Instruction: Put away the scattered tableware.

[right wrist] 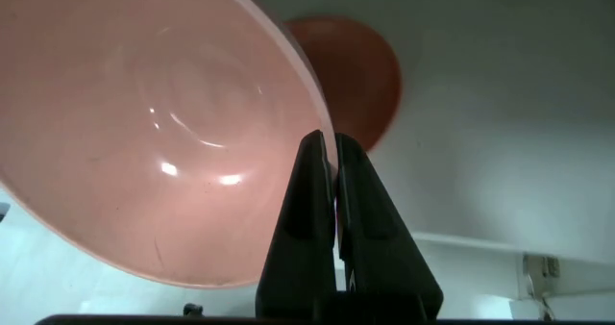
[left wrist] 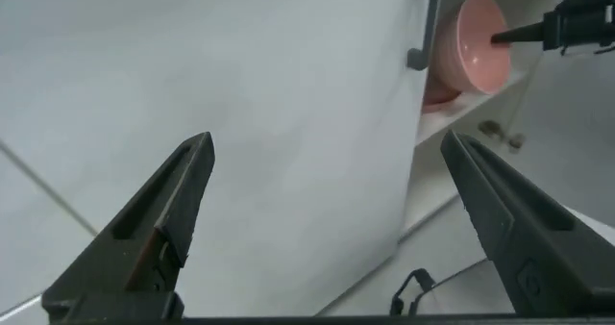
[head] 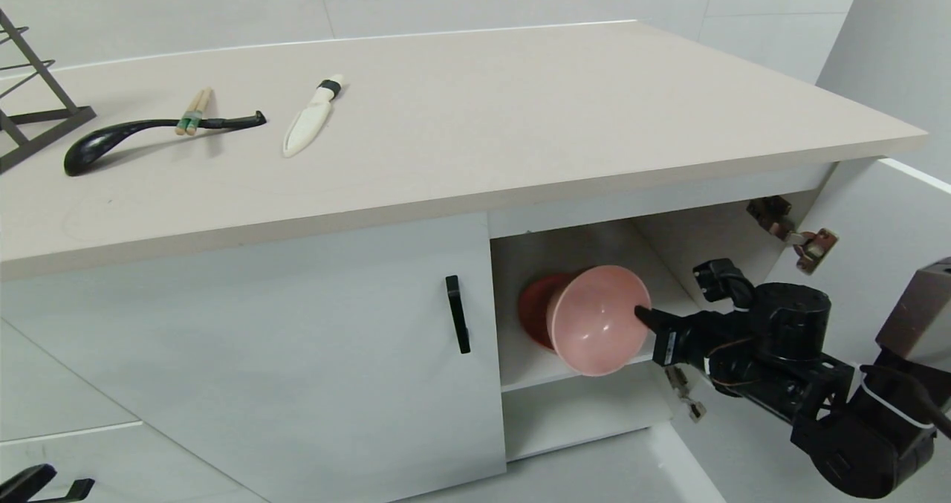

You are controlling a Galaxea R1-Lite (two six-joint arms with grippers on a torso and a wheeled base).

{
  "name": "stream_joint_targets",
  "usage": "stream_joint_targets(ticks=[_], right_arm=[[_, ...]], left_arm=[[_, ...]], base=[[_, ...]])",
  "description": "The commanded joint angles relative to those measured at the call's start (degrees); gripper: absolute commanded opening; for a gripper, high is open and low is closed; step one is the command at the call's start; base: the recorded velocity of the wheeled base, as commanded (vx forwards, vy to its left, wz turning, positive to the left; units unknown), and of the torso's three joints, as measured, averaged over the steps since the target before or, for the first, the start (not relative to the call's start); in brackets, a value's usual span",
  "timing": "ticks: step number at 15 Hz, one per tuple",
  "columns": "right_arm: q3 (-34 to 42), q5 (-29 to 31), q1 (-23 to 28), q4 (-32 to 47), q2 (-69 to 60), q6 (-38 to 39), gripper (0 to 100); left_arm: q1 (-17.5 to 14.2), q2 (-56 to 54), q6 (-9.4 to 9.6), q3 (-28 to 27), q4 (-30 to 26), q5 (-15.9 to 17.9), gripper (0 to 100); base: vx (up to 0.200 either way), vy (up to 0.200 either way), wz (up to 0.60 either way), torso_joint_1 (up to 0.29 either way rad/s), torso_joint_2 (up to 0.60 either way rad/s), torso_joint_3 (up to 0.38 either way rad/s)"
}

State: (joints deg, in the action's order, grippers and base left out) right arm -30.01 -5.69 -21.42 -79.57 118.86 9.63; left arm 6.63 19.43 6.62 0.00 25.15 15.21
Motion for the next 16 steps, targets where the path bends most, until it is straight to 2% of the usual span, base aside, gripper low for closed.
stream_joint_targets(ticks=[1,4,7,9,10,11,12,15,16], right_arm=[[-3.6,0.1,0.0,2.6,0.1,-0.1,0],[-6.3,0.1,0.0,6.7,0.3,-1.9,0],[-8.7,0.3,0.0,10.2,0.6,-2.5,0],[-9.3,0.5,0.1,11.1,1.1,-2.5,0],[-9.4,0.5,0.1,11.2,1.8,-2.6,0],[-9.7,0.6,0.1,11.2,2.4,-2.7,0],[-10.4,0.7,0.1,11.3,2.8,-2.7,0],[-12.7,0.8,0.1,14.1,3.0,-2.7,0],[-13.1,0.9,0.1,14.5,2.8,-2.7,0]], left_arm=[[-2.1,-4.6,0.24,0.0,-3.4,-1.2,100],[-2.8,-7.0,-0.03,0.0,-9.0,-7.7,100],[-2.5,-9.6,0.06,0.0,-15.4,-8.3,100],[-1.2,-11.5,0.06,0.0,-17.6,-11.0,100],[-0.7,-12.8,0.06,0.0,-20.1,-13.5,100],[-0.6,-13.8,-0.82,0.0,-22.4,-14.9,100],[-0.4,-13.9,-1.87,0.0,-22.0,-15.0,100],[1.8,-13.6,-2.40,0.0,-22.1,-15.0,100],[2.0,-13.9,-3.89,0.0,-22.1,-15.0,100]], base=[[0.000,0.000,0.00,0.000,0.00,0.000],[0.000,0.000,0.00,0.000,0.00,0.000],[0.000,0.000,0.00,0.000,0.00,0.000],[0.000,0.000,0.00,0.000,0.00,0.000],[0.000,0.000,0.00,0.000,0.00,0.000],[0.000,0.000,0.00,0.000,0.00,0.000],[0.000,0.000,0.00,0.000,0.00,0.000],[0.000,0.000,0.00,0.000,0.00,0.000],[0.000,0.000,0.00,0.000,0.00,0.000]])
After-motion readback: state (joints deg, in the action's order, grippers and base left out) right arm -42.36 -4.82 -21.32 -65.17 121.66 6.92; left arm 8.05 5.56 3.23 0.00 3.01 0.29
